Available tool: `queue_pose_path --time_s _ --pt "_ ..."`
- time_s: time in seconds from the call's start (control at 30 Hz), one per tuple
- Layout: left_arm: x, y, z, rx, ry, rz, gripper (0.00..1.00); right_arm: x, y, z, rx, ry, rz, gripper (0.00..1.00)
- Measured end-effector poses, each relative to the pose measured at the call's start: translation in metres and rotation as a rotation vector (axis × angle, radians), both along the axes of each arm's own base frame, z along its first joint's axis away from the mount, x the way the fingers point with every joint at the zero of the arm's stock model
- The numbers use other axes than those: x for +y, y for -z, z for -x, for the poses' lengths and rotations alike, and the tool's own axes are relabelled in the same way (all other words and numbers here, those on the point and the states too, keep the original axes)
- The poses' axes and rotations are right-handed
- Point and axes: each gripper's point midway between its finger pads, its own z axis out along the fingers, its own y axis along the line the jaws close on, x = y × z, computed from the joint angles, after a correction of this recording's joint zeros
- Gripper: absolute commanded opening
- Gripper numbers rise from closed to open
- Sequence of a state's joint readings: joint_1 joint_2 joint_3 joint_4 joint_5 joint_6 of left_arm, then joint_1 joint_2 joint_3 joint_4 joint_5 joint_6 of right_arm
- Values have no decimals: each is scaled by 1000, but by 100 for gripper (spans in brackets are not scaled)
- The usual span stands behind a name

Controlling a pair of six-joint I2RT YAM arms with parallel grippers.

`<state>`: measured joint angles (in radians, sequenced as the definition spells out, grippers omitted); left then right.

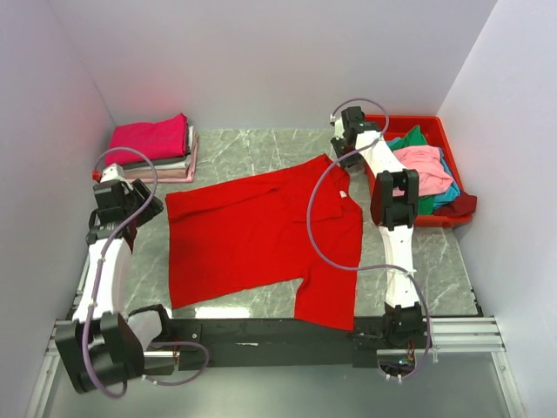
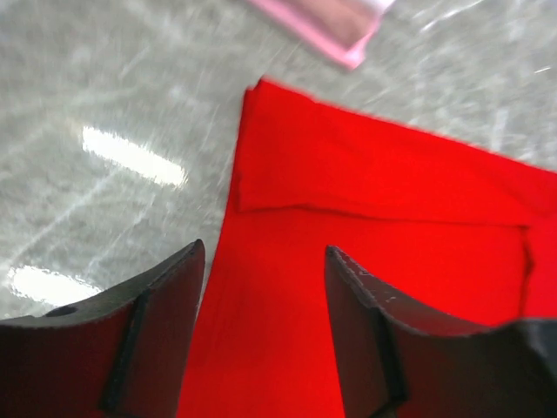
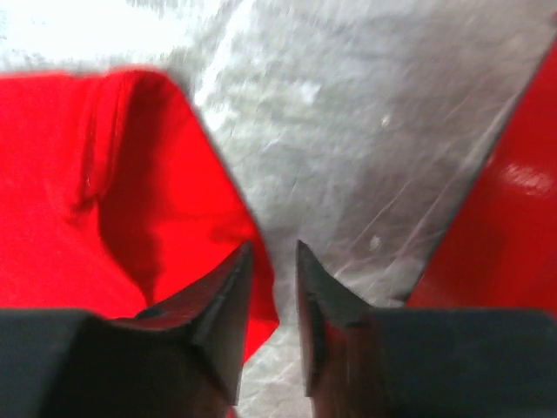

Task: Fold and stack the t-shirts
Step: Fold the tshirt

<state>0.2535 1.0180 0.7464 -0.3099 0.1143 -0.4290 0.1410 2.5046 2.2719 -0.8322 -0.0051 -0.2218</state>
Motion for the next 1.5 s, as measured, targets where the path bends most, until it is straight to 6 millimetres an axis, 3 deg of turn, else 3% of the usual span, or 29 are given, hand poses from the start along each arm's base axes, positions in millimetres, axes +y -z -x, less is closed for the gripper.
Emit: queue_pose_path --time_s 0.13,0.3,0.47,0.57,0.7,0.83,0.97,1.1,1.2,1.4,1.5 --pt "1 38 -4 122 -20 47 54 0 -7 2 -26 -30 -2 53" --pt "1 77 -10 267 -24 100 52 18 -35 32 -29 -119 -68 56" --pt "-2 102 -18 358 -29 156 52 61 -88 67 -108 -248 -157 56" --pt "-5 107 -24 386 -23 164 51 90 -105 85 -137 -324 -205 57" --pt "-7 109 -35 396 -19 161 48 117 -96 108 -98 -397 -251 57" --pt "-9 114 -35 417 -22 166 46 114 -78 122 -38 -397 -257 57" --pt "-13 115 -38 429 -15 165 40 112 -75 124 -29 -395 -265 57" --pt "-17 118 -39 440 -4 160 20 112 -74 125 -26 -396 -271 57" --pt "-18 119 -38 444 -2 159 12 113 -74 126 -25 -398 -275 57" --pt "-18 121 -37 453 1 158 0 114 -79 127 -35 -404 -282 57" --pt "-18 121 -36 456 5 155 0 114 -83 127 -43 -405 -283 57"
